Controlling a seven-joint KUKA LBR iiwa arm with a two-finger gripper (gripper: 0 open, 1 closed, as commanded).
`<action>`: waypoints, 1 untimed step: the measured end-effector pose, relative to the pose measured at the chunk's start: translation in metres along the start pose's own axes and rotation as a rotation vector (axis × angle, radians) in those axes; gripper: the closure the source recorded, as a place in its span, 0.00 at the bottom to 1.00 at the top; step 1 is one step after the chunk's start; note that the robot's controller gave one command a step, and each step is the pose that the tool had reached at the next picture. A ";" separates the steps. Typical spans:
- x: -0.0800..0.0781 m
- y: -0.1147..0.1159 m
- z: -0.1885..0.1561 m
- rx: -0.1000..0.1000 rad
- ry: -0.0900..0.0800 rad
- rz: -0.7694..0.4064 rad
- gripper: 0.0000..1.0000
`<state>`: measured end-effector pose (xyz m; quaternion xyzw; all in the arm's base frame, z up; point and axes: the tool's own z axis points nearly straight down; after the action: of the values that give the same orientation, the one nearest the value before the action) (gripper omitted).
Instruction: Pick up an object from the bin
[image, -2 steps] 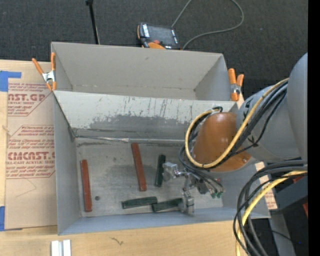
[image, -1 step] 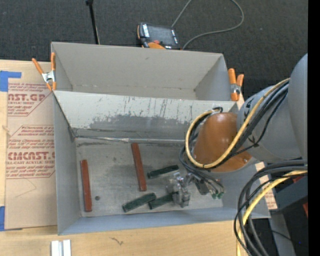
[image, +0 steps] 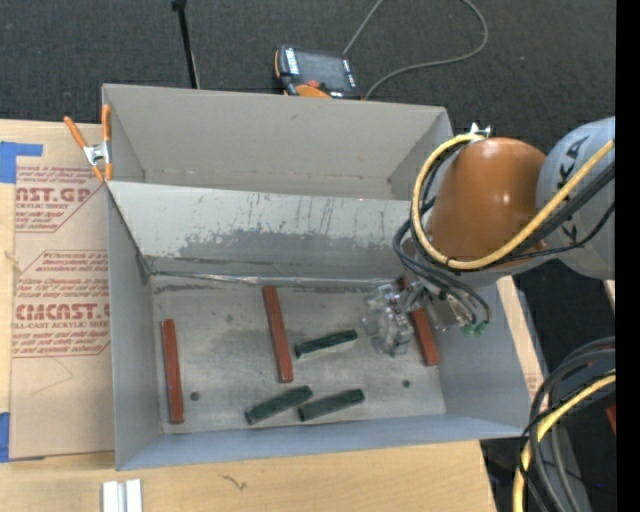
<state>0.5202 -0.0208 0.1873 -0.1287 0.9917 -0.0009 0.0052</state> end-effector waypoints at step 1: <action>0.002 0.001 0.005 -0.003 0.008 -0.001 0.00</action>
Offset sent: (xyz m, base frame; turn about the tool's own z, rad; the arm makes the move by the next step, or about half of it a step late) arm 0.0000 0.0000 0.0000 0.0000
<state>0.5178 -0.0203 0.1825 -0.1292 0.9916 0.0000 0.0010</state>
